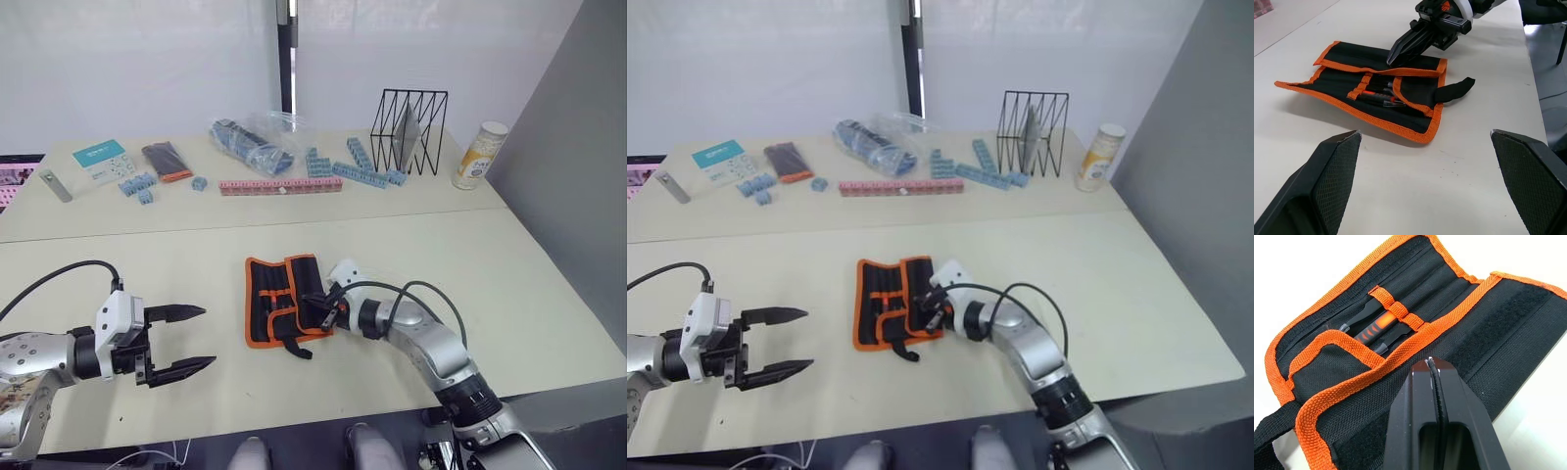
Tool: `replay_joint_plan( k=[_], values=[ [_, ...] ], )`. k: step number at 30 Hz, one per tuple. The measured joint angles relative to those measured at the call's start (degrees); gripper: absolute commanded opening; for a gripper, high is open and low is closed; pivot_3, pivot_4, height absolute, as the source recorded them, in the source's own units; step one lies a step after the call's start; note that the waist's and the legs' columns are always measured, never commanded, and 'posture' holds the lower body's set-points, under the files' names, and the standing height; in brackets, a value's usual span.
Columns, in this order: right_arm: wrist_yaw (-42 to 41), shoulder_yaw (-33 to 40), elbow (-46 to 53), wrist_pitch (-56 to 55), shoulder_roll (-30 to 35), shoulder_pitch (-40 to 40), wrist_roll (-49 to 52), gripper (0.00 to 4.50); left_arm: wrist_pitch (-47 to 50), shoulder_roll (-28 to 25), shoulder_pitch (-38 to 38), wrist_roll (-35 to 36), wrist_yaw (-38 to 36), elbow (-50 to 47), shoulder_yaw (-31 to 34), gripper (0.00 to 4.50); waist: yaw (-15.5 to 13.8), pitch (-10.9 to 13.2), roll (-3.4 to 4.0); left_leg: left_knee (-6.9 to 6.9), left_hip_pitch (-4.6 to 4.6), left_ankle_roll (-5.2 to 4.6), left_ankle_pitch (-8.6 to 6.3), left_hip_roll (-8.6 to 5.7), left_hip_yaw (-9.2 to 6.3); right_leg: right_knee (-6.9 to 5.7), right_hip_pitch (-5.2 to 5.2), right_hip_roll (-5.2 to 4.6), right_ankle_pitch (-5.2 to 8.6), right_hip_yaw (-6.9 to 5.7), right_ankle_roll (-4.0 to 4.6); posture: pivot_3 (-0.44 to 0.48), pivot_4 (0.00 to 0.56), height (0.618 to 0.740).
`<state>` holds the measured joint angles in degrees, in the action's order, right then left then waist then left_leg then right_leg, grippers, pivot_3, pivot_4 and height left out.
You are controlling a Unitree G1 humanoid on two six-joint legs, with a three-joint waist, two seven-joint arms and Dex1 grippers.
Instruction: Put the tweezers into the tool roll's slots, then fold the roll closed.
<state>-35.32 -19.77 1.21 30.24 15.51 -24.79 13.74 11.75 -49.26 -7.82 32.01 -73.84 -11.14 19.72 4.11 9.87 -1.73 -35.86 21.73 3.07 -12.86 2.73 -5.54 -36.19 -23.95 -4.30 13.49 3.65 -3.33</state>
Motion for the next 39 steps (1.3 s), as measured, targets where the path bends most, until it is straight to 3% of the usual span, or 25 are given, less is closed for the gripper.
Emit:
replay_joint_plan(
  k=[2, 5, 9, 15, 21, 28, 32, 39],
  values=[
    [-0.61, 0.01, -0.30, -0.27, 0.12, 0.03, -0.82, 0.01, 2.51, 0.01, 0.36, 0.88, 1.19, -0.47, -0.34, 4.50, 0.43, 0.16, 0.28, 0.03, -0.04, -0.10, 0.14, -0.52, -1.36, -0.04, 0.70, -0.30, 0.34, -0.90, 0.04, 0.000, 0.150, 0.729],
    [-1.53, -0.05, -0.69, -0.32, 0.13, 0.20, -1.64, 0.01, 9.00, 0.02, 1.14, 2.53, 4.11, -0.95, -1.79, 4.50, 1.31, 0.35, 0.60, 0.27, -0.34, -0.18, 0.50, -2.08, -4.64, -1.18, 1.85, -0.47, 2.09, -1.82, 0.13, 0.000, 0.150, 0.728],
    [-1.70, 0.33, -0.60, -0.27, -0.33, 0.14, -1.80, 0.01, 24.75, 3.86, 6.26, 8.69, 14.94, -2.98, -4.24, 4.50, -0.46, 0.45, 0.82, 0.90, -0.52, -0.09, 0.99, -1.68, -4.44, -1.83, 1.50, -0.14, 2.39, -1.51, 0.29, 0.000, 0.150, 0.728],
    [-2.15, 0.48, 0.05, 0.28, -0.08, 0.22, -1.77, 0.01, 44.81, 12.83, 12.99, 18.35, 31.29, -3.98, -6.74, 4.50, -0.10, 0.46, 0.82, 0.90, -0.60, 0.00, 1.05, -1.74, -4.06, -1.77, 1.55, -0.17, 2.37, -1.06, 0.29, 0.000, 0.150, 0.728],
    [-2.94, 1.21, 0.96, 0.62, 1.04, 0.12, -1.55, 0.01, 47.37, 16.73, 16.14, 17.12, 39.72, -1.50, -7.48, 4.50, -0.56, 0.46, 0.81, 0.93, -0.56, 0.08, 1.09, -1.78, -4.04, -1.71, 1.51, -0.19, 2.35, -1.02, 0.31, 0.000, 0.150, 0.728],
    [-3.60, 4.83, 2.41, 2.05, 2.74, -0.88, -1.13, 0.01, 48.13, 17.37, 16.96, 17.18, 40.67, -1.27, -7.50, 4.50, -0.87, 0.47, 0.81, 0.97, -0.53, 0.16, 1.14, -1.80, -4.02, -1.65, 1.51, -0.18, 2.35, -0.97, 0.31, 0.000, 0.150, 0.728],
    [-3.92, 4.93, 2.40, 2.18, 3.22, -1.42, -1.33, 0.00, 47.10, 18.01, 18.43, 15.42, 40.60, 0.55, -8.72, 3.41, -1.36, 0.46, 0.81, 0.99, -0.53, 0.16, 1.14, -1.80, -4.01, -1.57, 1.51, -0.18, 2.35, -0.97, 0.31, 0.000, 0.150, 0.728],
    [-4.10, 3.07, 1.42, 2.01, 3.48, -1.37, -3.50, 0.00, 47.23, 18.43, 18.92, 14.55, 40.64, 2.16, -9.03, 1.06, -1.53, 0.46, 0.81, 1.02, -0.23, 0.26, 1.14, -1.82, -4.01, -1.38, 1.35, -0.19, 2.32, -0.94, 0.29, 0.000, 0.150, 0.728]
  ],
)
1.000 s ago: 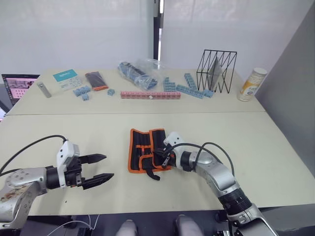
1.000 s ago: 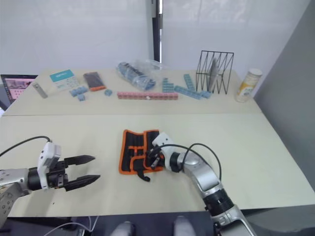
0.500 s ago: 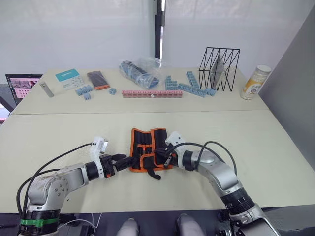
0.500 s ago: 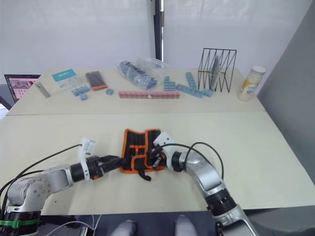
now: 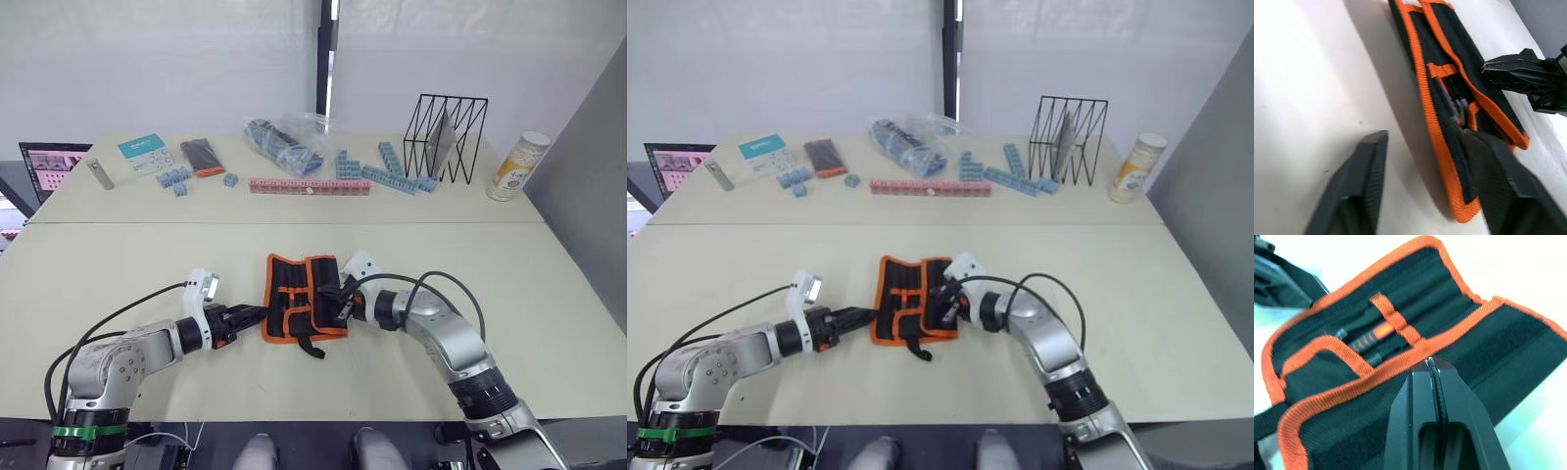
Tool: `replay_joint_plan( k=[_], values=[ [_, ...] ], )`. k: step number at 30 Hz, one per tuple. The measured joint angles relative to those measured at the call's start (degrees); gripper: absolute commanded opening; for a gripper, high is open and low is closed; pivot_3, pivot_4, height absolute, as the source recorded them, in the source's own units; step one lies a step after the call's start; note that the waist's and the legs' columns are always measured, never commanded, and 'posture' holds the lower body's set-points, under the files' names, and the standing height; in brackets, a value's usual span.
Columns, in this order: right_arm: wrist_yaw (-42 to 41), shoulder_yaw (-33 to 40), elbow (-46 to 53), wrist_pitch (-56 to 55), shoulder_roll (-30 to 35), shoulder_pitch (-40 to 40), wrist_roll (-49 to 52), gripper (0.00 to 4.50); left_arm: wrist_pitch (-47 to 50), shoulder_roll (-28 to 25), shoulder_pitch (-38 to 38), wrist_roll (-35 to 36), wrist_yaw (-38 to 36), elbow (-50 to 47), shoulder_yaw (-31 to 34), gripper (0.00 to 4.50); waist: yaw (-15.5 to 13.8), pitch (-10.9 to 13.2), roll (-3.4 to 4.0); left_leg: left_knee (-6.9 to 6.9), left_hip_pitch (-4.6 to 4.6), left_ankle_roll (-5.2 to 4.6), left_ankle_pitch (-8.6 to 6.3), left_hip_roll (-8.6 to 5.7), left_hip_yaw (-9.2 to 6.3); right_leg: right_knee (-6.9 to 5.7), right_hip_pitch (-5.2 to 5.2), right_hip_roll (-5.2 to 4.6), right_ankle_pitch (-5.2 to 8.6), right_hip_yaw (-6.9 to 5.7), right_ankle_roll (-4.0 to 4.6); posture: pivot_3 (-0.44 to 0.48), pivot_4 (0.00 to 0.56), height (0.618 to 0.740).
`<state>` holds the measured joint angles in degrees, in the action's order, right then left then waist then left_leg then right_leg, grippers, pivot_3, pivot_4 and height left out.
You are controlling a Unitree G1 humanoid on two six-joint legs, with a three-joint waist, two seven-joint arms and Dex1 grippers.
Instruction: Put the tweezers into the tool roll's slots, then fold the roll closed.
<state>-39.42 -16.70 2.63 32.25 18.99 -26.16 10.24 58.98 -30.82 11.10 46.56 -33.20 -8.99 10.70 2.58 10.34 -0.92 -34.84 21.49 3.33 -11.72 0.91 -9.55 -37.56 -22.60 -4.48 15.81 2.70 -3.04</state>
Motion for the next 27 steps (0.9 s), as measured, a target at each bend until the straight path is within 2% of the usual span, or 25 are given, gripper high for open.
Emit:
replay_joint_plan(
  k=[3, 13, 20, 27],
  values=[
    [0.29, -0.19, -0.52, -0.72, -0.44, 0.00, -0.35, 0.00, 0.31, 0.41, 0.21, 0.01, 0.00, 0.06, -0.60, 0.04, -0.01, 0.00, 0.00, 0.01, 0.18, 0.02, 0.01, 0.01, 0.00, -0.01, -0.18, 0.00, -0.01, 0.00, 0.01, 0.000, 0.150, 0.728],
    [0.62, -0.19, -1.46, -2.08, -0.48, 0.00, -0.50, 0.00, 1.22, -0.32, 2.24, 0.14, -1.85, 3.47, -0.47, 0.04, 0.02, 0.00, 0.00, -0.02, 0.26, 0.26, 0.16, 0.01, 0.00, -0.05, -0.29, 0.02, -0.13, 0.00, 0.01, 0.000, 0.150, 0.728],
    [1.29, -1.27, -0.28, -1.72, -3.63, 0.95, -0.47, 0.00, -3.49, -12.19, 6.84, -1.82, -15.84, 10.12, -0.82, 0.04, 1.48, 0.01, -0.02, 0.17, 0.47, 0.36, 0.22, 0.11, 0.01, -0.14, -0.66, 0.10, -0.17, 0.00, 0.08, 0.000, 0.150, 0.728],
    [4.35, -3.18, 0.29, -1.52, -7.98, 1.72, -1.17, 0.00, -8.99, -18.67, 11.58, -7.48, -27.30, 17.26, -5.38, 0.04, 1.52, 0.03, -0.03, 0.20, 0.56, 0.37, 0.22, 0.11, 0.04, -0.08, -0.74, 0.09, -0.17, 0.02, 0.08, 0.000, 0.150, 0.728]
  ],
)
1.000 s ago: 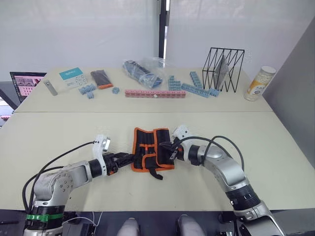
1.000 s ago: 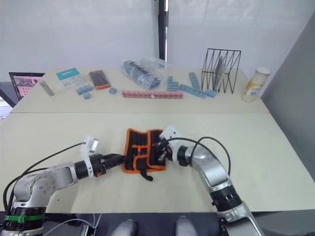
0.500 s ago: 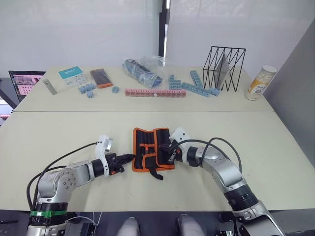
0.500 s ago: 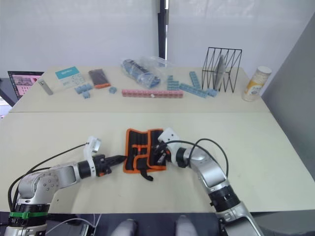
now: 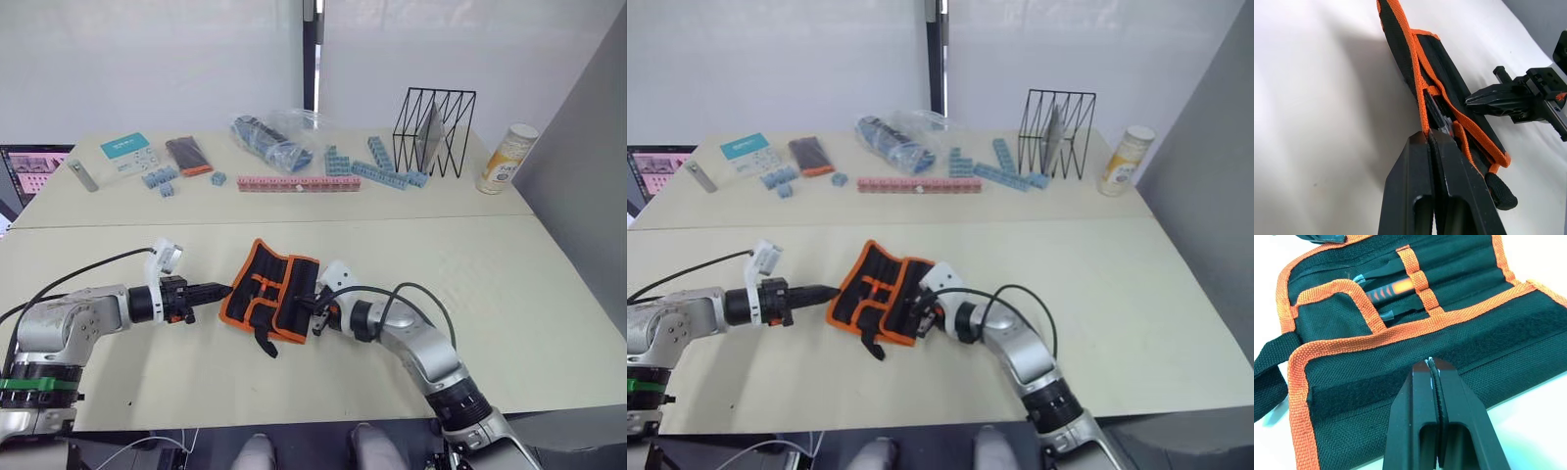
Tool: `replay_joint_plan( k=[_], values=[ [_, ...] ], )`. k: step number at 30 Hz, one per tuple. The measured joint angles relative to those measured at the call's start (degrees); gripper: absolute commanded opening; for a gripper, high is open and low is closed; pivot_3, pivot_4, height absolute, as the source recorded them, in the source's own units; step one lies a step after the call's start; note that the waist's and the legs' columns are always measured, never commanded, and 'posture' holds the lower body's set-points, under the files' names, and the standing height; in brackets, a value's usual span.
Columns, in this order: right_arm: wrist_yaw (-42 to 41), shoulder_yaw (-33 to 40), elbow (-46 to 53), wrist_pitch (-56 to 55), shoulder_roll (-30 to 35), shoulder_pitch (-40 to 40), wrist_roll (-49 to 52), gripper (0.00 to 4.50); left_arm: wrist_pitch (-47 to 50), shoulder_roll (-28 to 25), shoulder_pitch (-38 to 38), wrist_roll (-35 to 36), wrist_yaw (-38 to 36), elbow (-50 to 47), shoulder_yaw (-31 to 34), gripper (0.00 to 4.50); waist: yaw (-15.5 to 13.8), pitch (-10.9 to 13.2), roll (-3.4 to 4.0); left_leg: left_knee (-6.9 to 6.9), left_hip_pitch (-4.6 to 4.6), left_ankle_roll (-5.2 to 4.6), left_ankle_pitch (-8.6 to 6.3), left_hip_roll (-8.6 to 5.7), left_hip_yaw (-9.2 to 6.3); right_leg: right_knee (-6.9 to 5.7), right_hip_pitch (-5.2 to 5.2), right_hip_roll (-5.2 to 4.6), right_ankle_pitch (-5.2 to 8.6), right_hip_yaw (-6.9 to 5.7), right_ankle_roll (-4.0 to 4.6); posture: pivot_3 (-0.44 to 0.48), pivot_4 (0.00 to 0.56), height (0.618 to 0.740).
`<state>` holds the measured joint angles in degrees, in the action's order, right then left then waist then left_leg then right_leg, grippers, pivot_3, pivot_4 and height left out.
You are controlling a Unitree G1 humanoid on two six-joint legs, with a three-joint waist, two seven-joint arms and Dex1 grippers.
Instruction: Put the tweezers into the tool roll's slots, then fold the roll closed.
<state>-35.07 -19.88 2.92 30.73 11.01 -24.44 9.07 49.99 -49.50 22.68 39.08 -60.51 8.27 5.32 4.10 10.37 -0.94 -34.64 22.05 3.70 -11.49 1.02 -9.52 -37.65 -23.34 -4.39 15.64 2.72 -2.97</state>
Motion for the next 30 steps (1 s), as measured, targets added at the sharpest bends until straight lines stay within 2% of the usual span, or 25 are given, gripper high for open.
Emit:
replay_joint_plan(
  k=[4, 8, 13, 16, 22, 30],
  values=[
    [0.99, -0.29, -0.78, -0.09, -1.35, -0.53, -1.01, 0.00, -1.67, -0.64, 2.96, -3.08, -3.07, 2.04, -2.43, 0.04, -0.14, 0.01, 0.00, -0.02, 0.05, 0.01, 0.01, -0.01, 0.00, -0.01, -0.02, -0.01, 0.00, 0.00, 0.00, 0.000, 0.150, 0.728],
    [1.60, -0.86, -2.33, -0.35, -1.78, -1.94, -2.29, 0.00, -0.84, 2.66, 5.78, -2.95, -3.28, 0.75, -3.10, 0.04, -0.28, 0.00, 0.00, -0.06, 0.04, 0.02, 0.02, -0.02, 0.00, -0.04, 0.00, -0.02, 0.00, 0.00, 0.00, 0.000, 0.150, 0.728],
    [1.83, -1.06, -2.71, -0.72, -1.97, -1.80, -2.82, 0.00, 3.37, 6.60, 5.37, -0.38, -2.81, -5.34, -3.56, 0.04, -0.22, 0.00, -0.01, -0.10, 0.00, 0.02, 0.02, -0.03, 0.00, -0.10, 0.04, -0.03, 0.00, 0.01, -0.01, 0.000, 0.150, 0.728],
    [1.70, -1.07, -2.74, -1.14, -1.90, -1.56, -2.82, 0.00, 4.93, 9.83, 2.91, 0.46, -0.66, -8.61, -4.64, 0.04, -0.23, 0.00, -0.01, -0.10, -0.06, 0.02, 0.02, -0.03, 0.00, -0.13, 0.10, -0.02, 0.00, 0.04, -0.01, 0.000, 0.150, 0.728],
    [1.13, 0.55, -2.01, -0.93, -1.51, -0.63, -1.61, 0.00, 4.84, 15.86, 1.29, -1.04, 6.22, -8.80, -5.46, 0.04, -0.43, 0.00, -0.01, -0.20, -0.06, 0.03, 0.03, -0.06, -0.01, -0.20, 0.11, -0.04, -0.01, 0.04, -0.01, 0.000, 0.150, 0.728],
    [-1.16, 5.10, 4.36, 3.39, 0.51, 1.25, 3.93, 0.00, 3.58, 19.29, 1.86, -2.99, 10.06, -8.25, -5.54, 0.04, -0.63, 0.00, -0.01, -0.20, -0.02, 0.05, 0.04, -0.07, -0.01, -0.19, 0.09, -0.05, -0.02, 0.05, -0.03, 0.000, 0.150, 0.728]
  ],
)
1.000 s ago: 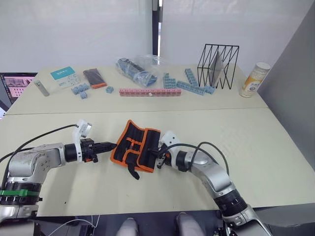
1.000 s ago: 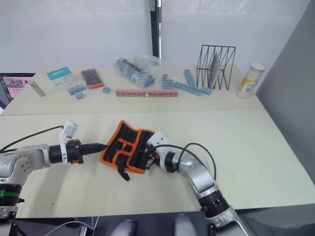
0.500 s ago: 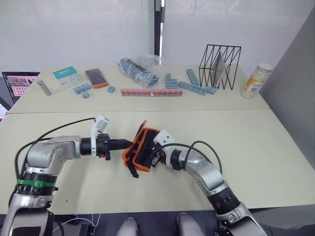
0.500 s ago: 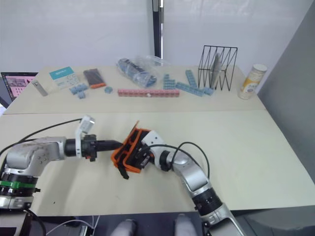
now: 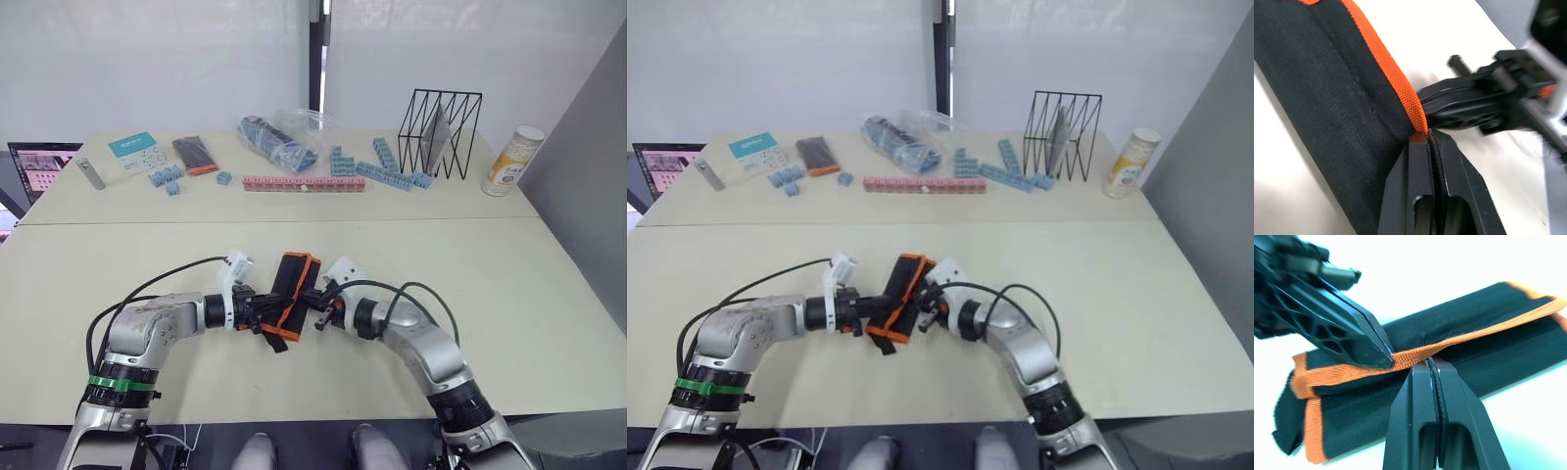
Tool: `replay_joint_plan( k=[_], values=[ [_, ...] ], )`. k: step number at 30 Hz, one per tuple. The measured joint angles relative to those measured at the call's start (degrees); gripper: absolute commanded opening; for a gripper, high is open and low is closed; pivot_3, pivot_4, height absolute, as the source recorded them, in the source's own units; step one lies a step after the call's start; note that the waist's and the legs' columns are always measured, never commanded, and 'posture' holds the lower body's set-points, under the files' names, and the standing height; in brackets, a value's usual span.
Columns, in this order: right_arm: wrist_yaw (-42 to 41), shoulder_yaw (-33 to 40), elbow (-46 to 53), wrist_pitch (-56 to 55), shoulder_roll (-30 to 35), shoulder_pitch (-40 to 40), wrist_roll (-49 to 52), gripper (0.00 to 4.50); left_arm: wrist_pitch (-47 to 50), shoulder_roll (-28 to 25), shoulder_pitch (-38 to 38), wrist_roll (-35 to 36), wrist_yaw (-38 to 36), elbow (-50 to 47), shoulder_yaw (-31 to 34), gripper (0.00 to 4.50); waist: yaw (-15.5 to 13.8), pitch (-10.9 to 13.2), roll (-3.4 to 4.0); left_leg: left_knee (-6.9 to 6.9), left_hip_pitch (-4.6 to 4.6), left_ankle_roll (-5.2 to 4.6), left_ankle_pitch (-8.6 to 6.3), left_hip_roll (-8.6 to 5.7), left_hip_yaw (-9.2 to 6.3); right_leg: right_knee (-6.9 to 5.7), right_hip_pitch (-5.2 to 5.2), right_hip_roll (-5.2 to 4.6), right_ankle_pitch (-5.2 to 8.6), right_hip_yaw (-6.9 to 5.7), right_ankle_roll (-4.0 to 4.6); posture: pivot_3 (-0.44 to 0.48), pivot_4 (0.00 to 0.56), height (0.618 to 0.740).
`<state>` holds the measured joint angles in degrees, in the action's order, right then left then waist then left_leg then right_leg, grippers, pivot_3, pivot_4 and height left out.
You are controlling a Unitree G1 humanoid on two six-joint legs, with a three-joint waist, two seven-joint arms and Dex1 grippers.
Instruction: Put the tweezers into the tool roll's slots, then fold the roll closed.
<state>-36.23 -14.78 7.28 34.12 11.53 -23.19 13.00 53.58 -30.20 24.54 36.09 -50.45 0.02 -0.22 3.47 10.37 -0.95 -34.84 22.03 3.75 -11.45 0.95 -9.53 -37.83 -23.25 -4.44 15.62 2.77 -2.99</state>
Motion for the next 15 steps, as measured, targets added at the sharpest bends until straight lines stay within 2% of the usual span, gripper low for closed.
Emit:
replay_joint_plan(
  k=[11, 15],
  values=[
    [1.27, 2.17, 1.41, 1.30, 0.86, 1.42, 1.75, 0.00, -0.03, 1.88, 0.74, -0.44, 1.04, 0.28, -0.45, 0.04, 0.00, 0.00, 0.00, 0.00, 0.01, 0.01, 0.00, -0.01, 0.00, 0.02, 0.00, -0.01, 0.00, 0.00, 0.00, 0.000, 0.150, 0.728],
    [1.42, 2.36, 1.08, 1.02, 0.15, 0.06, 1.79, 0.00, -1.00, 2.99, 1.53, -3.06, 2.67, 1.80, -2.32, 0.04, 0.01, 0.00, 0.00, 0.00, 0.00, 0.03, 0.02, -0.01, 0.01, 0.01, 0.01, 0.00, 0.00, 0.01, -0.01, 0.000, 0.150, 0.728]
  ],
)
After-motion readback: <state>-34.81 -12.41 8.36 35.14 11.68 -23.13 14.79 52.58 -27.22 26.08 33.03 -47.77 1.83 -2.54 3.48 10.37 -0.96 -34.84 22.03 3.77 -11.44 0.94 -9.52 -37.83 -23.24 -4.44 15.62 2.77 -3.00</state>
